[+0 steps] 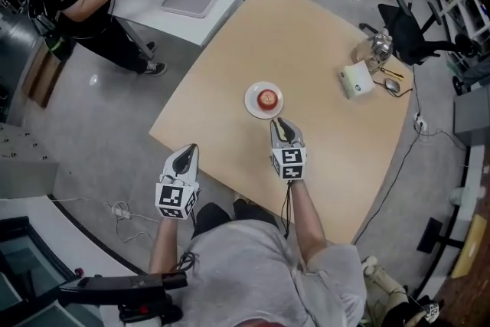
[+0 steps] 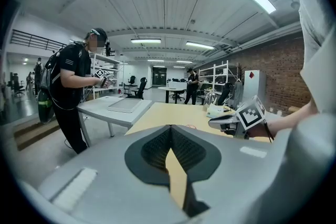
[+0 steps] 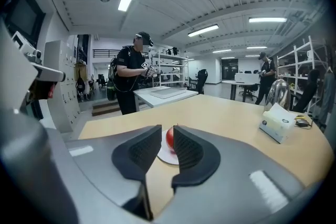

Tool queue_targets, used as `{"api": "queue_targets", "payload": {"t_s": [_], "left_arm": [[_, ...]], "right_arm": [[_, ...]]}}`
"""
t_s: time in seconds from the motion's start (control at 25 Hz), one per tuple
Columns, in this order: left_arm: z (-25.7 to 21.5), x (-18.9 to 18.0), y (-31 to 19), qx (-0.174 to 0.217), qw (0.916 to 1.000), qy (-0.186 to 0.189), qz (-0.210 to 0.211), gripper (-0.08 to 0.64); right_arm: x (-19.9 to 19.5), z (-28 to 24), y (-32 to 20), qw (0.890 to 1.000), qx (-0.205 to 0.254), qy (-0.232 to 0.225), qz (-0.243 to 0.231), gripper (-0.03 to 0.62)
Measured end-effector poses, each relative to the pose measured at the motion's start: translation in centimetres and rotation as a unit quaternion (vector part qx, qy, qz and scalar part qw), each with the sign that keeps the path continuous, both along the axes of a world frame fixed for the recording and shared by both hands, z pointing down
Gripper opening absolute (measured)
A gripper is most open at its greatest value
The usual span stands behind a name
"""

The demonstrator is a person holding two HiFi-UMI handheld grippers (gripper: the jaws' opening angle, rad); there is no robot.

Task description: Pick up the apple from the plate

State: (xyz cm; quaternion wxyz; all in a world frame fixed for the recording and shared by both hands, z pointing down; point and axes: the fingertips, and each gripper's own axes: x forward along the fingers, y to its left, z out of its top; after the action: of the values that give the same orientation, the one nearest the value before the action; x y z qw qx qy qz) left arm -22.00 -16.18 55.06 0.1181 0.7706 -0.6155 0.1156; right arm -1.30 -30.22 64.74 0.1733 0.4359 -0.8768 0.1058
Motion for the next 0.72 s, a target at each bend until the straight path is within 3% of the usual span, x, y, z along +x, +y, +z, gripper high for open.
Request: {"api": "queue_targets", "payload": {"t_s": [0.52,0.72], "left_arm": [[1.7,-1.2,-0.5,-0.026,0.9995,0.004,-0.020,0.020],[2.2,-1.8,-1.1,-0.035,0.9990,0.006,-0.026,0.020]], "right_arm": [[-2.4,4.5,-4.2,0.998,-0.038,0.047,-0.017,0.172],[-3.4,5.7,-5.6,0.997,-0.052,0.058,-0.027,0.259]]}}
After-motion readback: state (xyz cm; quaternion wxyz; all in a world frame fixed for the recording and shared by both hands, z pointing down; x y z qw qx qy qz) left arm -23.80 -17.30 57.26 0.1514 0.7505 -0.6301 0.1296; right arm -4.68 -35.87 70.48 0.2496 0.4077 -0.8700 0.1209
